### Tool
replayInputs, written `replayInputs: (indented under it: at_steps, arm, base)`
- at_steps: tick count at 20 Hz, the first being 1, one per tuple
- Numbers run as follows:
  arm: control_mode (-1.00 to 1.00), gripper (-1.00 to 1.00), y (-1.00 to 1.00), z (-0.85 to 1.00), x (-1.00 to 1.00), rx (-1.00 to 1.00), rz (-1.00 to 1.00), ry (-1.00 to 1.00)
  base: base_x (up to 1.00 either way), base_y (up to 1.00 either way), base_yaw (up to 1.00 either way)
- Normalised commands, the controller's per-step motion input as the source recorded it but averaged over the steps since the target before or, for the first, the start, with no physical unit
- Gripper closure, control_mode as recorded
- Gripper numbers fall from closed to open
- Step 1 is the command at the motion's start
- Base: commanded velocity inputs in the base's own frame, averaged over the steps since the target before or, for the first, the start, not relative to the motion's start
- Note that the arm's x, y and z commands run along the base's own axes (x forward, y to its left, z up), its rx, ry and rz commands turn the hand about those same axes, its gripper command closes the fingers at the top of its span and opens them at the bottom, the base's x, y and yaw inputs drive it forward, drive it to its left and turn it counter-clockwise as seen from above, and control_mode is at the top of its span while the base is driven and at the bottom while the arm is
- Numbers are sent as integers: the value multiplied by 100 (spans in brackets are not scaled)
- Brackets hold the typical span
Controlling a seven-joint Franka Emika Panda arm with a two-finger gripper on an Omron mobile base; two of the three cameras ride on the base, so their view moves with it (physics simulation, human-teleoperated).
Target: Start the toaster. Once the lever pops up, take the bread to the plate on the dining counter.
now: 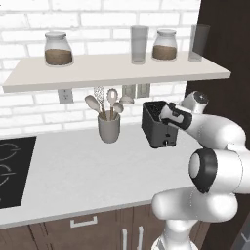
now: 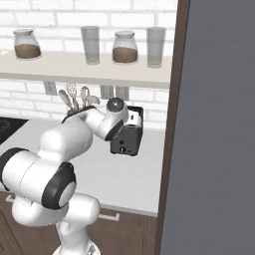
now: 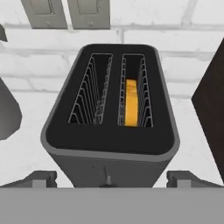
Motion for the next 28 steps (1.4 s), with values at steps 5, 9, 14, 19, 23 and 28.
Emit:
replayInputs:
  at_steps: [5,9,14,19,23,28]
  arm:
    - [-100,-100,-16,-2,6,0,0,-9]
    - [-100,-100,-16,3,37,2,0,0]
    - [-100,-100,-29,12,31,5,0,0]
    - [-100,-100,-20,16,27,4,0,0]
    - [-100,-100,-2,0,29,0,0,0]
    - [-100,-100,0,-4,22,0,0,0]
  base:
    - [0,0,0]
    - [0,0,0]
    - [0,0,0]
    - [0,0,0]
    - [0,0,0]
    - [0,0,0]
